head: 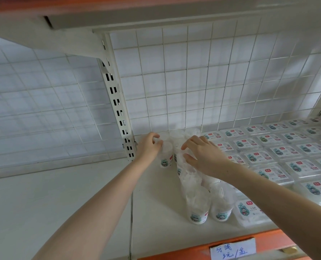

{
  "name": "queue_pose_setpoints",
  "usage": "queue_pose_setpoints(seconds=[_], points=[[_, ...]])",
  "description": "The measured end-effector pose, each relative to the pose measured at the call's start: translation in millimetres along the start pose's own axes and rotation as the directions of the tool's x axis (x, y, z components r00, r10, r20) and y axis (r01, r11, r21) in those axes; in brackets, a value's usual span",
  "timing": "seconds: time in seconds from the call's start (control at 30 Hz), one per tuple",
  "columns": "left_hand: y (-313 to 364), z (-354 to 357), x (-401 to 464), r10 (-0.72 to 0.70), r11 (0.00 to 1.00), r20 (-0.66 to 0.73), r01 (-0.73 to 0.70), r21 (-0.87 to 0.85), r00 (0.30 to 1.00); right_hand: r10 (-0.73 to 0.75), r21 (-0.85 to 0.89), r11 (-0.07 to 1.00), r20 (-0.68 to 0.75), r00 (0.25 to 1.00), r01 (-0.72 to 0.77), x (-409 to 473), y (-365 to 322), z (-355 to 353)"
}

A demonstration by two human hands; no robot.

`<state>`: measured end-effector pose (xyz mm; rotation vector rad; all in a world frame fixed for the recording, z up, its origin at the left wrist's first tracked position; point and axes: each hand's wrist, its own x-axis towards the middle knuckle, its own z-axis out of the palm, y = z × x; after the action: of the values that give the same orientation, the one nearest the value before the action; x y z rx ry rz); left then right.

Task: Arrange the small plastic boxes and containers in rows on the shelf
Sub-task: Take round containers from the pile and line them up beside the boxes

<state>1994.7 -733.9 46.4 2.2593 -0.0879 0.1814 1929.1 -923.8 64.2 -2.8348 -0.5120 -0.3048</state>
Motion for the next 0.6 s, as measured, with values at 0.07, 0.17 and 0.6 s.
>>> queue_pose_setpoints(seconds=[0.07, 0.17, 0.6], points=[[1, 0, -2, 0.002, 1.000, -0.003, -0.002, 0.009, 1.000, -0.007, 0.005, 1.000, 0.003, 1.000, 0.007, 1, 1, 0], [0, -1, -5, 0.011, 0.999, 0.019, -0.012, 0.052, 1.000, 0.012, 0.100, 0.995, -0.012, 1.000, -0.011, 1, 6, -4], [-5, -4, -22, 0.093, 0.995, 0.075, -0.095, 0.011, 0.993, -0.286, 0.326, 0.914, 0.102, 0.953, 0.240, -55, -12, -29]])
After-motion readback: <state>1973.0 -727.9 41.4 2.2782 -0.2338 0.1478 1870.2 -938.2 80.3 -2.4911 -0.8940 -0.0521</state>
